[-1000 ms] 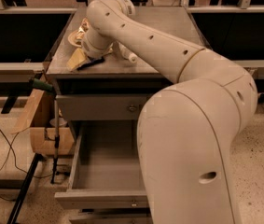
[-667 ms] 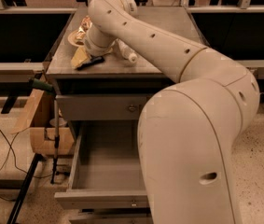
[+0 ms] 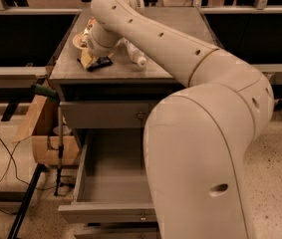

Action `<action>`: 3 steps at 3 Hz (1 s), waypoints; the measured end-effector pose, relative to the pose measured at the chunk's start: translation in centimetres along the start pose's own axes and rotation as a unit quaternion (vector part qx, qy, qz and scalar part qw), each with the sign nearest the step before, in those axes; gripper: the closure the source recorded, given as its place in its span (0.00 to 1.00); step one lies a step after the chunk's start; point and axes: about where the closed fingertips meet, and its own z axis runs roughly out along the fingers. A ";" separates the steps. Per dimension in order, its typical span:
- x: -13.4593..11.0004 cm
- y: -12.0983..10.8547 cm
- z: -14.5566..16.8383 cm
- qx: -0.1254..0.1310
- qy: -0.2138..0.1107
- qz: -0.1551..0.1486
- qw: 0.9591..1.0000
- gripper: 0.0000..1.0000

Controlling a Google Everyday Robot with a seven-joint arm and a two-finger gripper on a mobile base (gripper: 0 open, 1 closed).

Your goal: Place rxbar blueberry into middle drawer

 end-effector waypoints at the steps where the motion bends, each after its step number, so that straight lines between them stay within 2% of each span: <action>1: 1.0 1.3 -0.7 -0.001 -0.004 -0.016 1.000 1.00; 3: 3.1 4.5 -3.4 -0.034 -0.017 -0.048 0.998 1.00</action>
Offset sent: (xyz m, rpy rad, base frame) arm -0.0637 -0.0036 0.0030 0.0184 -0.0391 0.0988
